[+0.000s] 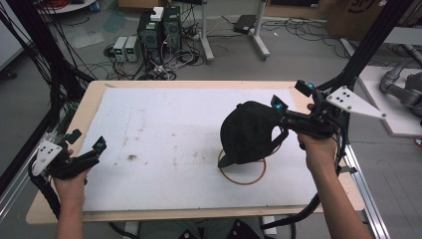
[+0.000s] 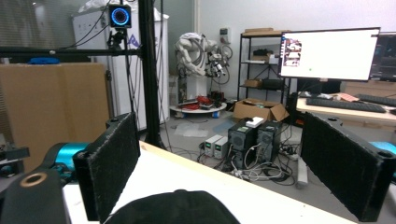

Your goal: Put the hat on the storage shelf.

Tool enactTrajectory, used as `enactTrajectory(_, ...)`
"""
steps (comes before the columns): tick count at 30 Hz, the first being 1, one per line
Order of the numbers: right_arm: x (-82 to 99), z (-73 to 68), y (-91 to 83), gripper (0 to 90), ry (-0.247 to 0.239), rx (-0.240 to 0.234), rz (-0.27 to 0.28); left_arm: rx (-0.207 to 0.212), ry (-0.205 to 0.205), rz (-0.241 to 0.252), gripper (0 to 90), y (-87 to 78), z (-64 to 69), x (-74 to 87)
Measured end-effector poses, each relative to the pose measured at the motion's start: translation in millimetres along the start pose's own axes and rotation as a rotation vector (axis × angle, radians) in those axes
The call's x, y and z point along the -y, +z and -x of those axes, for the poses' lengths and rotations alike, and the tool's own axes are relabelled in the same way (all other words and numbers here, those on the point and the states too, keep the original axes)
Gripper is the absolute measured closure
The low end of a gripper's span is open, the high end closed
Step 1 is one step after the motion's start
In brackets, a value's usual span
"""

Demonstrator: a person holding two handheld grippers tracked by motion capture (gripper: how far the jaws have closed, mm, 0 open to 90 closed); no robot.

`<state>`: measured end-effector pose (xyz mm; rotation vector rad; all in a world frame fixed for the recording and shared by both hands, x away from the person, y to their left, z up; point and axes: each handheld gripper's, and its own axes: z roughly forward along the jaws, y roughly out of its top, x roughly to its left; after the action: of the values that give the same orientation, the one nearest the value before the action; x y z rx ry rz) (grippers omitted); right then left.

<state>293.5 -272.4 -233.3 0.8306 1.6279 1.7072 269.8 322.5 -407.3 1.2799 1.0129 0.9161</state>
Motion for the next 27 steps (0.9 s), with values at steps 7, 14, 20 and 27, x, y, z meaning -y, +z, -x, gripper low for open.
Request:
enactTrajectory(7, -0.5, 17.7, -9.1, 12.1, 0.017, 0.047, 0.015, 0.002, 0.006, -0.001, 12.1, 0.4, 0.6, 0.1)
enactTrajectory(14, 0.8, 35.1, -20.5, 12.1, 0.038, 0.096, 0.038, 0.006, 0.003, 0.0, 12.0, 0.8, 1.2, 0.3)
enactTrajectory(20, 5.4, 47.6, -27.8, 12.1, 0.056, 0.137, 0.046, 0.006, 0.003, -0.001, 12.0, 0.8, 1.2, 0.5)
enactTrajectory(27, 19.0, 63.0, -34.3, 12.1, 0.075, 0.184, 0.042, 0.008, 0.005, -0.003, 12.0, 0.8, 1.1, 0.7)
